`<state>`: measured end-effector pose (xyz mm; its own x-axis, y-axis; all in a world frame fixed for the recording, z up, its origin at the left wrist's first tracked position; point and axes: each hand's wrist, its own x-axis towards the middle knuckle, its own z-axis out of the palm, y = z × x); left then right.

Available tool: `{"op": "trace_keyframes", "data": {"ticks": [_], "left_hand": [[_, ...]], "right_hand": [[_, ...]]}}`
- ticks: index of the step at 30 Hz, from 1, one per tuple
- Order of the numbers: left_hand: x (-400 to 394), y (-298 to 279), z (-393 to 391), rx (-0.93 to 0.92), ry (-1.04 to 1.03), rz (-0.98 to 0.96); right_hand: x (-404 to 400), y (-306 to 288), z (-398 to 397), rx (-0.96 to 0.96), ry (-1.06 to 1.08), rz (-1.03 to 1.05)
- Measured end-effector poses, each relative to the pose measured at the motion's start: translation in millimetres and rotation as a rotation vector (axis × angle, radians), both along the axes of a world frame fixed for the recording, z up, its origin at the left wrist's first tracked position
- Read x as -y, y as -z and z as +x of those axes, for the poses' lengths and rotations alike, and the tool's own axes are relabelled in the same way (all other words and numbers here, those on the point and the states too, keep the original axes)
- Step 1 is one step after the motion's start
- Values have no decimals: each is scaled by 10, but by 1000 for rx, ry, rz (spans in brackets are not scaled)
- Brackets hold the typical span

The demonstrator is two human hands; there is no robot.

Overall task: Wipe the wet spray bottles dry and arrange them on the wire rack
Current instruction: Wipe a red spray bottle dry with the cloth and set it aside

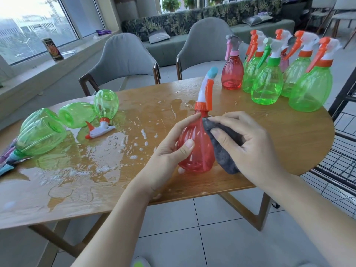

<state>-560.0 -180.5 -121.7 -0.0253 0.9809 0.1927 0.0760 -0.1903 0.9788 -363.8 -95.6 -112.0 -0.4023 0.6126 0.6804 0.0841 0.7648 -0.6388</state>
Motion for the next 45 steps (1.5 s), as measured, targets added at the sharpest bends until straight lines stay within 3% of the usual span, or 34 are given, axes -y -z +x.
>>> {"op": "trace_keyframes", "data": {"ticks": [4,12,16,20,27,35,39,45], "left_hand": [[-35,7,20,69,-55,-2],[-73,-74,119,141,-129,-33],[-64,-73,85,159,-72,-43],[-46,-35,-11,148,16,-28],[-21,-23,-36,88,50,-1],[-33,-21,2,104,26,-12],[-23,-31,65,117,-13,-3],[-21,-100,131,210,-113,-29]], "right_hand": [[70,91,1,101,-58,158],[149,212,-17,167,-160,263],[117,225,-5,179,-160,349],[16,137,-12,80,-75,271],[-60,-35,-4,-120,-30,-108],[-83,96,-18,-182,84,0],[-18,162,15,-170,62,-52],[80,224,-17,-93,13,61]]}}
